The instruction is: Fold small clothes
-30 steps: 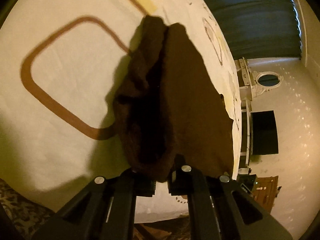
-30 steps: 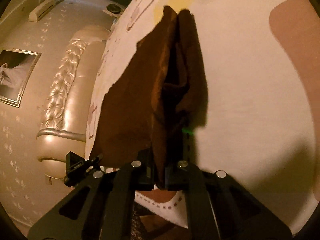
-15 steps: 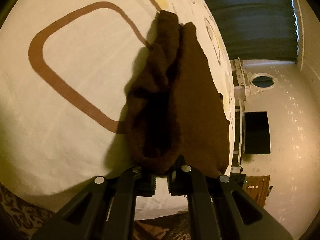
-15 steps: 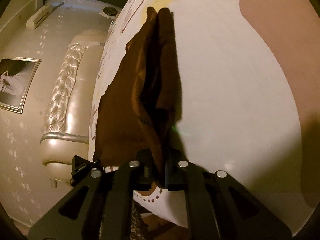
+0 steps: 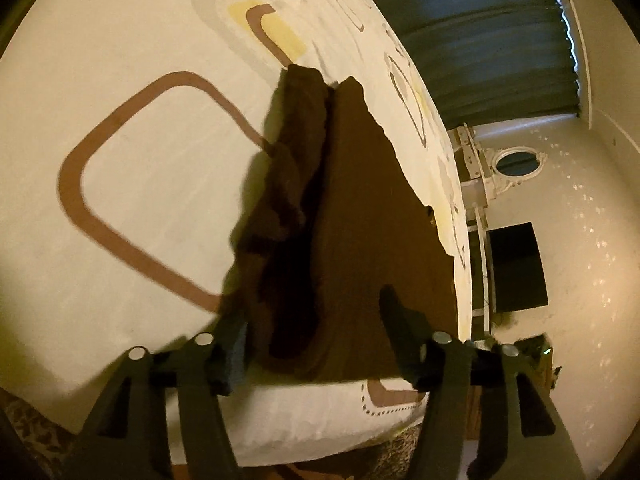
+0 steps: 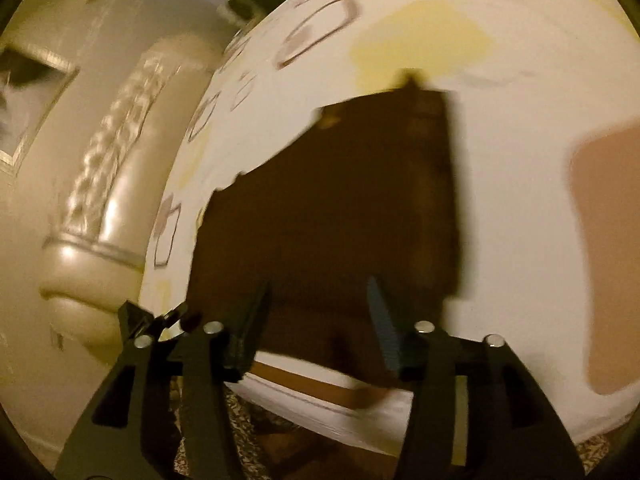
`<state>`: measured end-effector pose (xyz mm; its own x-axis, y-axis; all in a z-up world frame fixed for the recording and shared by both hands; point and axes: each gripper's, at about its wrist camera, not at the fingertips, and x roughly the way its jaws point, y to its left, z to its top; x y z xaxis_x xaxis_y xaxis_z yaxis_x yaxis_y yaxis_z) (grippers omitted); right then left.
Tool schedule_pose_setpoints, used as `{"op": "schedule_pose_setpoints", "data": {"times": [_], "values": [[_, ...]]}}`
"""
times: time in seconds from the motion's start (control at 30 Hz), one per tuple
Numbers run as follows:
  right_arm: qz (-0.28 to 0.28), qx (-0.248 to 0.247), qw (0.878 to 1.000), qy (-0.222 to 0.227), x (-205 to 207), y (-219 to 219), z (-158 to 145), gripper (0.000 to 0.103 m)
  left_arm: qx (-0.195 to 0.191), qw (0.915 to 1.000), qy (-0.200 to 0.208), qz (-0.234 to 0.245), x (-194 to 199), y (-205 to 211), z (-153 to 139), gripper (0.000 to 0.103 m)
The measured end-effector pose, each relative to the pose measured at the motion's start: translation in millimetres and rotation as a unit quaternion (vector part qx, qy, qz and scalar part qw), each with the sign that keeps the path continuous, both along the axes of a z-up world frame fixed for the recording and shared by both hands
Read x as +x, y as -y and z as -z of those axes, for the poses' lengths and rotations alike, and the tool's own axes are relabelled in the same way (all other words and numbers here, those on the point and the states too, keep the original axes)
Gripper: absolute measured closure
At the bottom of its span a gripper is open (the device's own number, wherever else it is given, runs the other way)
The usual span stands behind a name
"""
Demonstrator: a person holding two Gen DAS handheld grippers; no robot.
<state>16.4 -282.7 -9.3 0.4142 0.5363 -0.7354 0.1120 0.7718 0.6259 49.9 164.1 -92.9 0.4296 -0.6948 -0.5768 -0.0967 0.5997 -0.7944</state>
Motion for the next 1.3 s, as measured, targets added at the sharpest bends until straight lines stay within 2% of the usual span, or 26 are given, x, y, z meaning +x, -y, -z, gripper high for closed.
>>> {"op": "schedule_pose_setpoints", "data": {"times": [0.2,0.3,0.37,0.5,0.67,0.77,0.87,0.93,1.03,1.07,1.1,1.13,1.3], "values": [[-0.1,-0.035,0.994,-0.019,85,-136,-19,0.04,0.013,0.9997,0.022,-0.006,7,9,0,0.04],[-0.134,-0.064,0.988,-0.033,126,-209,-18,0.039,0.04,0.9986,0.034,-0.007,6,14,-1,0.049],[-0.154,-0.084,0.984,-0.042,146,-251,-13,0.039,0.051,0.9977,0.044,-0.006,6,16,-1,0.05],[-0.204,-0.174,0.961,-0.064,181,-340,7,0.037,0.063,0.9959,0.064,-0.005,4,20,0,0.051],[-0.229,-0.287,0.926,-0.088,201,-398,39,0.037,0.045,0.9962,0.074,-0.01,5,16,4,0.053],[-0.233,-0.323,0.911,-0.104,206,-410,58,0.036,0.036,0.9966,0.072,-0.015,8,13,7,0.06],[-0.233,-0.353,0.899,-0.116,210,-418,71,0.035,0.039,0.9966,0.071,-0.015,11,15,9,0.073],[-0.233,-0.359,0.896,-0.12,210,-417,74,0.036,0.035,0.997,0.068,-0.013,13,15,11,0.079],[-0.218,-0.369,0.896,-0.119,210,-410,70,0.067,0.03,0.9975,0.063,-0.011,16,16,13,0.086],[-0.216,-0.374,0.894,-0.118,210,-409,69,0.08,0.031,0.9974,0.064,-0.009,16,17,12,0.088],[-0.217,-0.372,0.895,-0.115,210,-402,67,0.089,0.036,0.9972,0.064,-0.007,16,19,11,0.089],[-0.216,-0.364,0.899,-0.114,210,-397,65,0.091,0.042,0.9969,0.066,-0.005,16,21,9,0.09],[-0.195,-0.28,0.935,-0.098,205,-356,40,0.094,0.059,0.9952,0.078,0.003,15,33,-14,0.091]]}}
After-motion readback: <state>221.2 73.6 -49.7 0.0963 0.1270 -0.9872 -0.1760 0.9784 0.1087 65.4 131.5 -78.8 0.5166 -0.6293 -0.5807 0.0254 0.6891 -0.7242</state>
